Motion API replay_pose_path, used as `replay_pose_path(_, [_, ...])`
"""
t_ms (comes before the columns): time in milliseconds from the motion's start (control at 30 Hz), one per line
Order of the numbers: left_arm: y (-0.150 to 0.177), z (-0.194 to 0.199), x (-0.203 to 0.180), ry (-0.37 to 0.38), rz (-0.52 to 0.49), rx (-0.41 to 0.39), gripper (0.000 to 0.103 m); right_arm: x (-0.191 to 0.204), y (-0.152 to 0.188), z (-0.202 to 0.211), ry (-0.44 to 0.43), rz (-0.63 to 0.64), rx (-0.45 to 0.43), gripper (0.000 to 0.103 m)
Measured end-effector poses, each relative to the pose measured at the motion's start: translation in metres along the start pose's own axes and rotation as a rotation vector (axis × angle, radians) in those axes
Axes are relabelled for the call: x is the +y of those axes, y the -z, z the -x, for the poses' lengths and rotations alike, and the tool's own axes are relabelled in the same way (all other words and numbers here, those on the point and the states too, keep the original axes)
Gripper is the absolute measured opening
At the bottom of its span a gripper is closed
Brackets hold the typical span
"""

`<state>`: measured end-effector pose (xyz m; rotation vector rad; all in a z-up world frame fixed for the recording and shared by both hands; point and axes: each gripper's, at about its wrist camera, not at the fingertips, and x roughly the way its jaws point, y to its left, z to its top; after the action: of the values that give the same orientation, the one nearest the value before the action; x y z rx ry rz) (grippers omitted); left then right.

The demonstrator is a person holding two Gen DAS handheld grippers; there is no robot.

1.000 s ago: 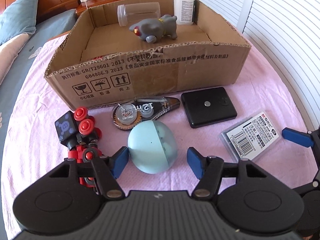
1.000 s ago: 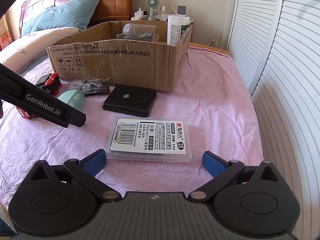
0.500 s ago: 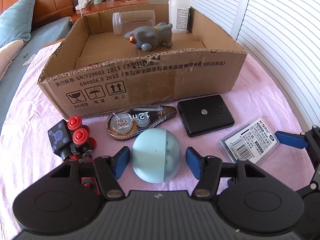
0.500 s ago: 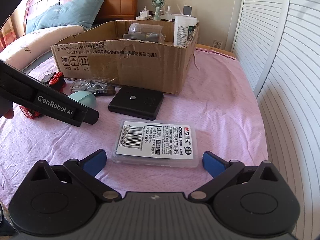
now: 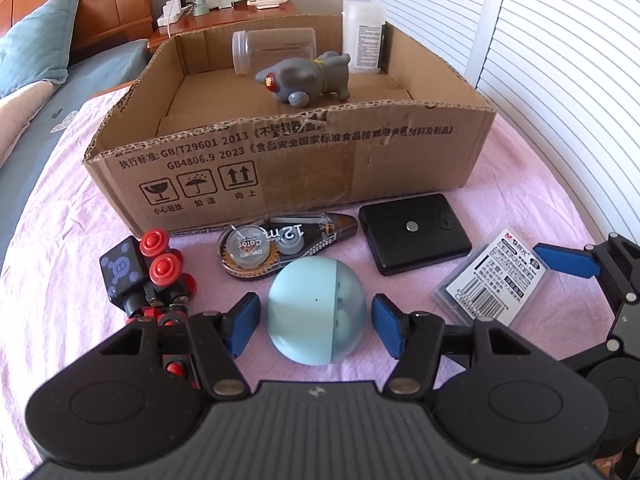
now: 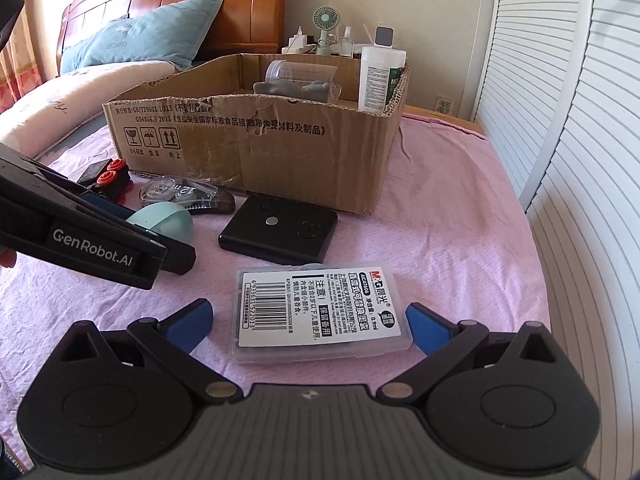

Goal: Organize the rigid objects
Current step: 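Close the right tool on the clear M&G case while the left tool grasps the teal round case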

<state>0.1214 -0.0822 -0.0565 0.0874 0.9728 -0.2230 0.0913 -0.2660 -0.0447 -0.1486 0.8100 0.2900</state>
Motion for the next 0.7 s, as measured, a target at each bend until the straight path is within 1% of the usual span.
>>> replay_pose_path(200, [0.0005, 0.0001, -0.0004, 0.0, 0.002, -0.003, 0.061, -0.0056, -0.0028, -0.0047, -0.033, 0.029, -0.016, 0.103])
replay_pose_path(300, [0.0002, 0.0002, 0.0006, 0.003, 0.006, -0.003, 0.061, -0.0093, -0.0053, -0.006, -0.05, 0.039, -0.01, 0.102])
replay_pose_path(400, [0.0006, 0.0, 0.0004, -0.001, 0.001, -0.006, 0.061, -0.0094, -0.0061, -0.0018, -0.066, 0.062, -0.004, 0.094])
replay_pose_path(433, [0.0008, 0.0, 0.0, -0.003, 0.0, -0.007, 0.061, -0.0092, -0.0061, -0.0008, -0.069, 0.066, -0.001, 0.094])
replay_pose_path(667, [0.0011, 0.0004, -0.0007, -0.005, 0.005, -0.006, 0.061, -0.0087, -0.0052, -0.0018, -0.06, 0.052, -0.015, 0.094])
replay_pose_path(700, [0.0012, 0.0008, -0.0008, -0.004, 0.003, -0.007, 0.057, -0.0083, -0.0051, -0.0014, -0.056, 0.05, -0.015, 0.093])
